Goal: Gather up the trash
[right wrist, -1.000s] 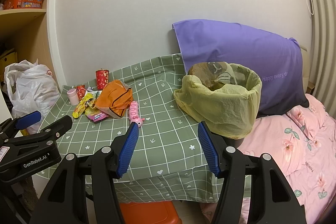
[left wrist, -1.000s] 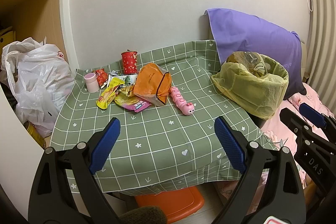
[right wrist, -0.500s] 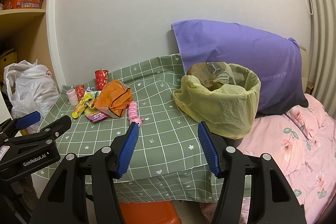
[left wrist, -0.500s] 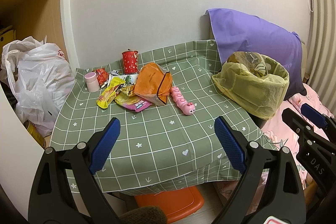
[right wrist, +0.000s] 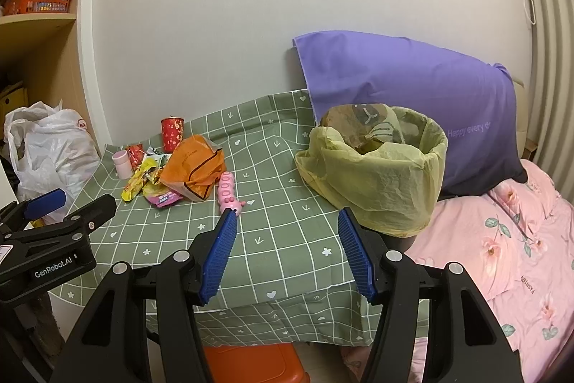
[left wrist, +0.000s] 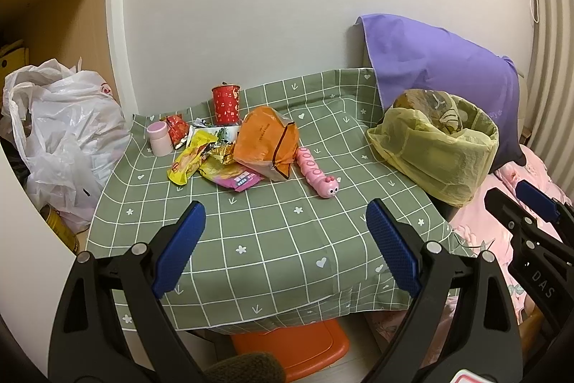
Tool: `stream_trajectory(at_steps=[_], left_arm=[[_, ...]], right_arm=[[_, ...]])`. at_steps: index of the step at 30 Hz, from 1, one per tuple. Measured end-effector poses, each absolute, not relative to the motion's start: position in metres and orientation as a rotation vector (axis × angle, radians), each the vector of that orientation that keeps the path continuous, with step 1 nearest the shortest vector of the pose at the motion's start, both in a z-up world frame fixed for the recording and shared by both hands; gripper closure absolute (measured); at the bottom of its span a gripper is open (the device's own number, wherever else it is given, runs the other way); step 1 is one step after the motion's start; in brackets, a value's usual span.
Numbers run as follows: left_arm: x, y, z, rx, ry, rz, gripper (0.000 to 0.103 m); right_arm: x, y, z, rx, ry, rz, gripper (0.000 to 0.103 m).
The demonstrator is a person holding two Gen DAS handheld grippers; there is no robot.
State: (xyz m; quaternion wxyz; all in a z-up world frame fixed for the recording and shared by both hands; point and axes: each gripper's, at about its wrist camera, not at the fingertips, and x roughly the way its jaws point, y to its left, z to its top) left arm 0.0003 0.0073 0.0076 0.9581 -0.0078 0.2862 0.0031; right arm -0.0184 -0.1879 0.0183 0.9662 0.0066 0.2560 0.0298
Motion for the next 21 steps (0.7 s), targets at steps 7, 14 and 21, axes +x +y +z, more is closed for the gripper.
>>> stream_trajectory(at_steps=[7, 14, 21], left_arm=[[0.009, 0.012, 0.005, -0.023, 0.585, 0.016, 0.016], [0.033, 0.024, 0.000, -0.039, 0.594, 0.033, 0.016], [0.087, 0.055, -0.014, -0.062, 0.600, 0.069, 0.016]], right_arm=[[-0.007, -0.188, 0.013, 0.004, 0.527, 0.059, 0.048], [0.022, -0.187, 0.009, -0.012, 0.531, 0.051, 0.048], [0.061, -0.176, 0.001, -0.043, 0.557, 0.054, 0.048]])
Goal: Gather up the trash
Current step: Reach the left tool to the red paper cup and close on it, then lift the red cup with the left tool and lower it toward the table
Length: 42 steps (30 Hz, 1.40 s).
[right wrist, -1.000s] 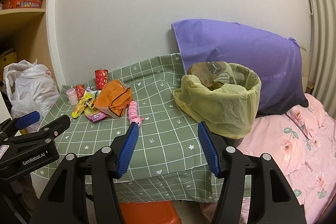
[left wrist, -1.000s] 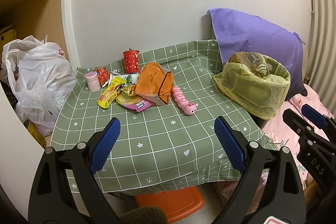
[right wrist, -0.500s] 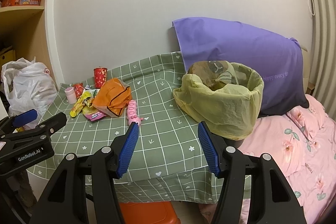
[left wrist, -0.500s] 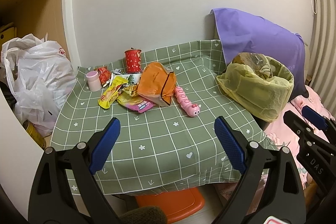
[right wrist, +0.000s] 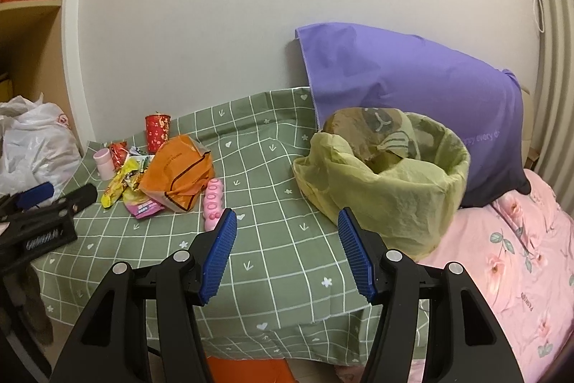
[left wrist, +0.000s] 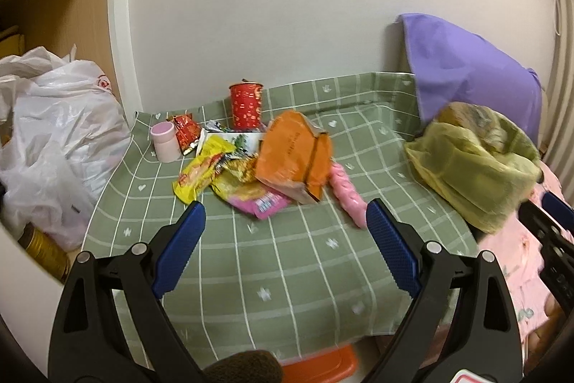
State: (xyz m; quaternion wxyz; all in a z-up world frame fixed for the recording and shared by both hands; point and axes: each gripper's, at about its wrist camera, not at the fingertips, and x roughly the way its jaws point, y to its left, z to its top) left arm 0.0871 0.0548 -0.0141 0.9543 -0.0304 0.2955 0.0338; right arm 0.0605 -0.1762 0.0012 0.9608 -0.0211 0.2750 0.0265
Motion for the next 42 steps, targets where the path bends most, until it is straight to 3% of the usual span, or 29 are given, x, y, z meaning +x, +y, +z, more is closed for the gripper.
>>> stream_trajectory(at_steps=[15, 17, 25, 27, 34, 35, 36, 42], left_arm=[[0.224, 0.166, -0.034, -0.219, 0.614, 0.136, 0.015], [0.242, 0.170, -0.029, -0.245, 0.588, 0.093, 0.009], [0.346, 0.156, -0.035, -0.168, 0.689, 0.079, 0.010], [0.364, 0.161, -0.044, -0.185, 0.721, 0.092, 0.018], [0.393, 0.171, -0.075, -0.194, 0.767, 0.013, 0.030], [0.395, 0.171, -0.077, -0.188, 0.775, -0.004, 0.044], [0.395, 0.173, -0.078, -0.182, 0.787, -0.016, 0.047], [0.351, 0.184, -0.047, -0.182, 0.752, -0.100, 0.048]], right_arm=[[0.167, -0.113, -0.022, -0.120, 0.633, 0.184, 0.048], [0.188, -0.110, -0.028, -0.150, 0.623, 0.231, 0.048], [0.264, -0.139, -0.042, -0.152, 0.675, 0.325, 0.048], [0.278, -0.146, -0.047, -0.116, 0.711, 0.350, 0.048], [0.294, -0.120, -0.051, -0.144, 0.719, 0.316, 0.048], [0.294, -0.118, -0.049, -0.138, 0.717, 0.312, 0.048], [0.293, -0.115, -0.048, -0.133, 0.719, 0.311, 0.048], [0.291, -0.089, -0.044, -0.142, 0.734, 0.357, 0.048]])
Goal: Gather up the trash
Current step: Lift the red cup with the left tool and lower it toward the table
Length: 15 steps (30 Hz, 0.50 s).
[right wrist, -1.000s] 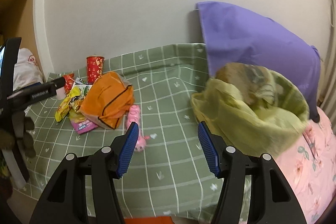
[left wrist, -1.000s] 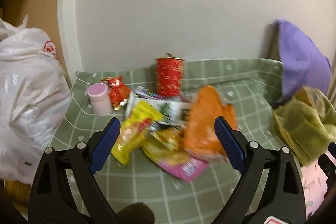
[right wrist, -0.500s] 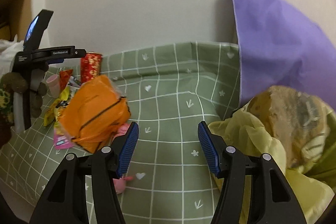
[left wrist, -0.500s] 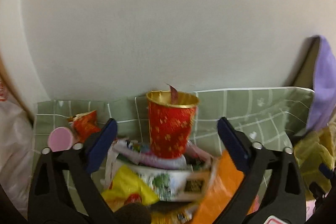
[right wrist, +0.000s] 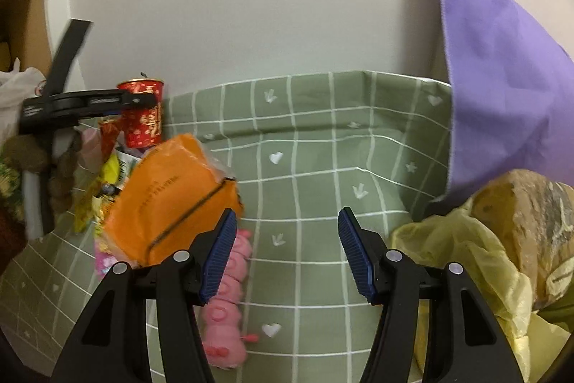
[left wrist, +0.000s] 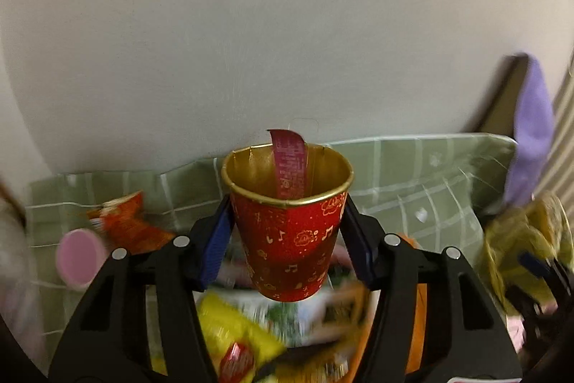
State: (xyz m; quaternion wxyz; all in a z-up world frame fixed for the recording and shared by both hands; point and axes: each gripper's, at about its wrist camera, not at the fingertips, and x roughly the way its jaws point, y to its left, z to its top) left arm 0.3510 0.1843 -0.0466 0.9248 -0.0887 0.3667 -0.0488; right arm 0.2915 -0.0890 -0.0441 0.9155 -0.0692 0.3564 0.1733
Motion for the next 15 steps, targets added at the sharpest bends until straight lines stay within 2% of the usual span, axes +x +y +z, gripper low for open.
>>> stream_trajectory(at_steps=[3, 7, 15], left_arm=[[0.318, 0.182, -0.032, -0.167, 0.767, -0.141, 0.048], [0.285, 0.173, -0.023, -0.111, 0.874, -0.165, 0.048], [0.222, 0.133, -0.056, -0.112, 1.032, -0.251, 0.048]], right_arm=[[0.290, -0.080, -0.041, -0.119, 0.725, 0.389, 0.048], [0.285, -0.070, -0.039, -0.126, 0.714, 0.435, 0.048], [0.263, -0.080, -0.040, -0.095, 0.725, 0.526, 0.048]])
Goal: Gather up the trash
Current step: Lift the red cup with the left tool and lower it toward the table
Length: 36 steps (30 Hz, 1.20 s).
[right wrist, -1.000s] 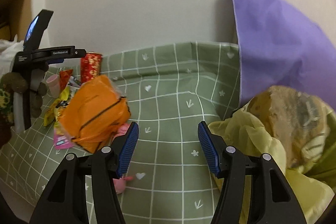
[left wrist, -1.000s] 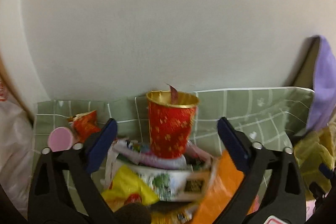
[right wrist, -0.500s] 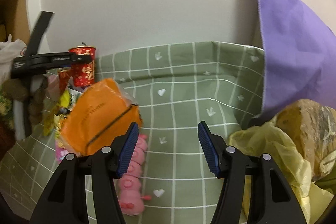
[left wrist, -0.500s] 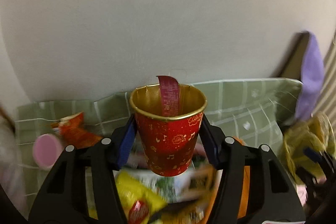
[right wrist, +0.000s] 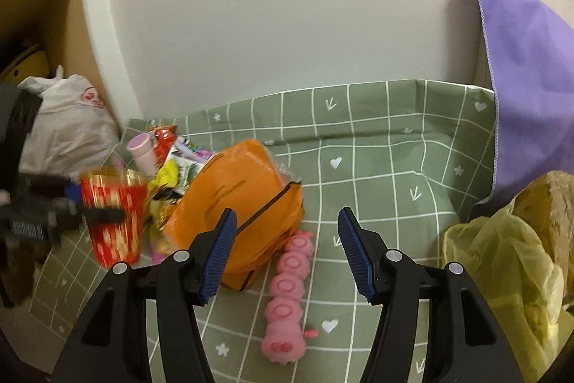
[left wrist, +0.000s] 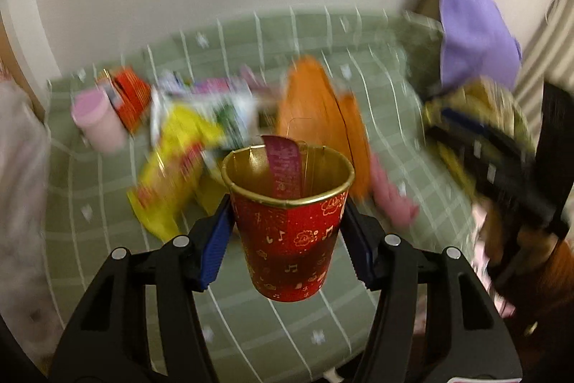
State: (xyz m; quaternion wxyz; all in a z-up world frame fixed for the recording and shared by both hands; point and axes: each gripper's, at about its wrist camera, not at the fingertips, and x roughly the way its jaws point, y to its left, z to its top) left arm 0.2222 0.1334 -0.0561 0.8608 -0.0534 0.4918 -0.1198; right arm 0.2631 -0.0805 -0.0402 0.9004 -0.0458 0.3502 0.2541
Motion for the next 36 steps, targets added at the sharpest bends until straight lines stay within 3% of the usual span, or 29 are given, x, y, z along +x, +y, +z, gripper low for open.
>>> stream_trajectory(at_steps=[5, 9, 14, 26, 29, 36], left_arm=[[0.192, 0.112, -0.097, -0.074, 1.088, -0.345, 0.046], [0.182, 0.102, -0.110, -0.046, 1.100, -0.366, 0.044], [0.168, 0.104, -0.105, -0.019, 1.071, -0.346, 0.040], [0.175, 0.086, -0.111, -0.041, 1.007, -0.286, 0.040], [0.182, 0.083, -0.118, -0.041, 1.025, -0.269, 0.045], [0.165, 0.106, -0.104, 0.051, 1.021, -0.297, 0.046]], right_arm=[[0.245, -0.089, -0.049, -0.095, 0.770, 0.570, 0.049], [0.233, -0.085, -0.064, -0.127, 0.836, 0.622, 0.059], [0.218, -0.071, -0.075, -0.175, 0.875, 0.690, 0.059], [0.225, -0.095, -0.077, -0.147, 0.894, 0.619, 0.059], [0.225, -0.103, -0.076, -0.143, 0.890, 0.604, 0.059], [0.220, -0.090, -0.089, -0.131, 0.911, 0.676, 0.059]])
